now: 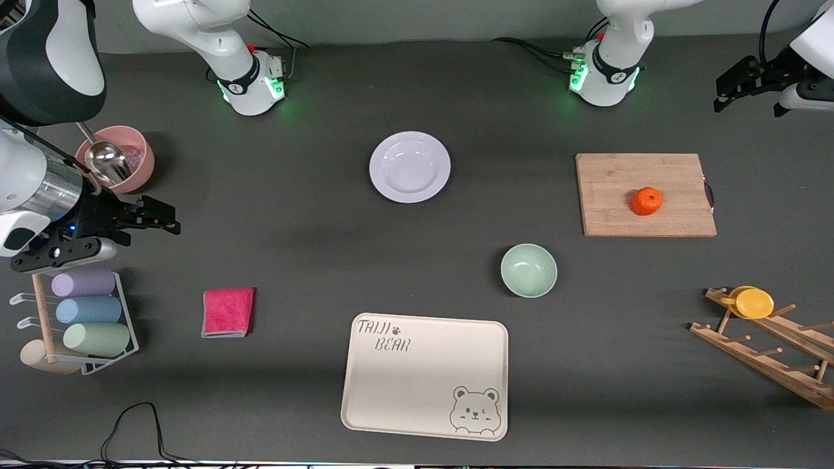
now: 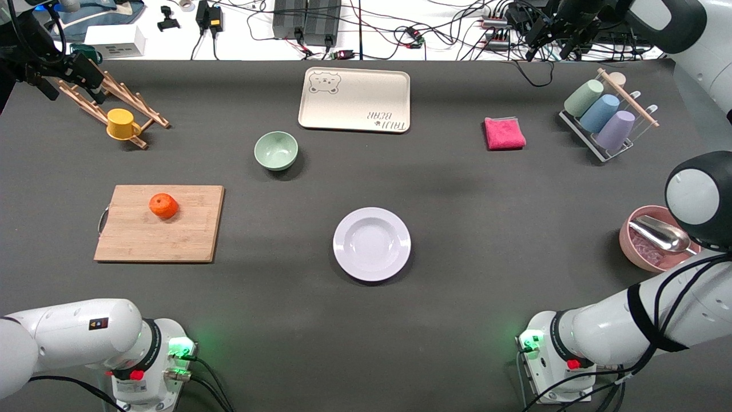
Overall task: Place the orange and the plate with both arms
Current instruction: 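Move the left gripper toward the orange on the cutting board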
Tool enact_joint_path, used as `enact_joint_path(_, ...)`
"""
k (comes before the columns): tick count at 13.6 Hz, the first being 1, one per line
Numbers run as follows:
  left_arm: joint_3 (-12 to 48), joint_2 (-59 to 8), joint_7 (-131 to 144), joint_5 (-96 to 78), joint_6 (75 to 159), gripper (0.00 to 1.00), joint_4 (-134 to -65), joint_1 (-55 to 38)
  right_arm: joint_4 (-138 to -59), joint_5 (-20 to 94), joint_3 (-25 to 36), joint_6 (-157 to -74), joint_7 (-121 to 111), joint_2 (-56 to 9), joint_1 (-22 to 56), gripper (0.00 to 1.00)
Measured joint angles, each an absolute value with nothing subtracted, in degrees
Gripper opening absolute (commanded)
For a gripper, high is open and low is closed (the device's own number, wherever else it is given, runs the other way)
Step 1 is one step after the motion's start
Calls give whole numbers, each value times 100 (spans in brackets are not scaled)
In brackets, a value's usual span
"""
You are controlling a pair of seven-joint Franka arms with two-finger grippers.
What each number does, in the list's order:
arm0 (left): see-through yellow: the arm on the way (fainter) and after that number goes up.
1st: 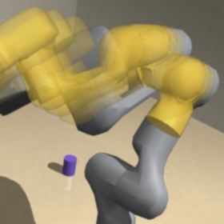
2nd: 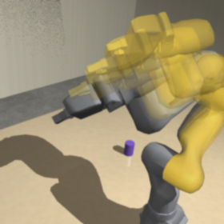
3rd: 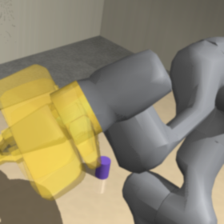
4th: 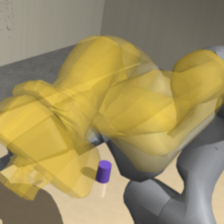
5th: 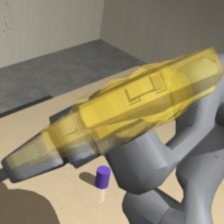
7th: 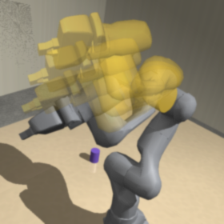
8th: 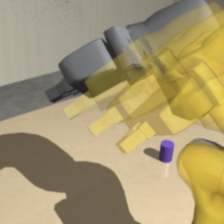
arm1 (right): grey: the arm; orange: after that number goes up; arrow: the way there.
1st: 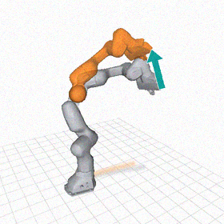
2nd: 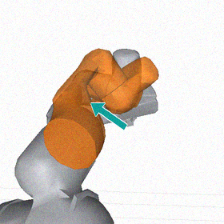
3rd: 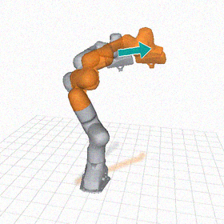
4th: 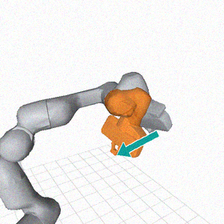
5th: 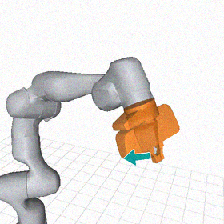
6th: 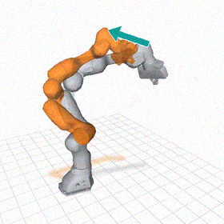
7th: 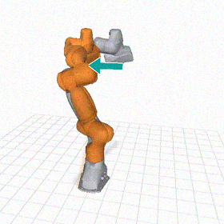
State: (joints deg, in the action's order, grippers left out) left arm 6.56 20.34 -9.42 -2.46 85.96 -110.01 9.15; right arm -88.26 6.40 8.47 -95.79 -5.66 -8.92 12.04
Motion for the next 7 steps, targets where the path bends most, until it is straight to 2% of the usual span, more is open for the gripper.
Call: enact_joint_path(7,618,1895,-929,-251,8617,100,-10989,926,-8888,640,868,-9694,-566,-918,1197,100)
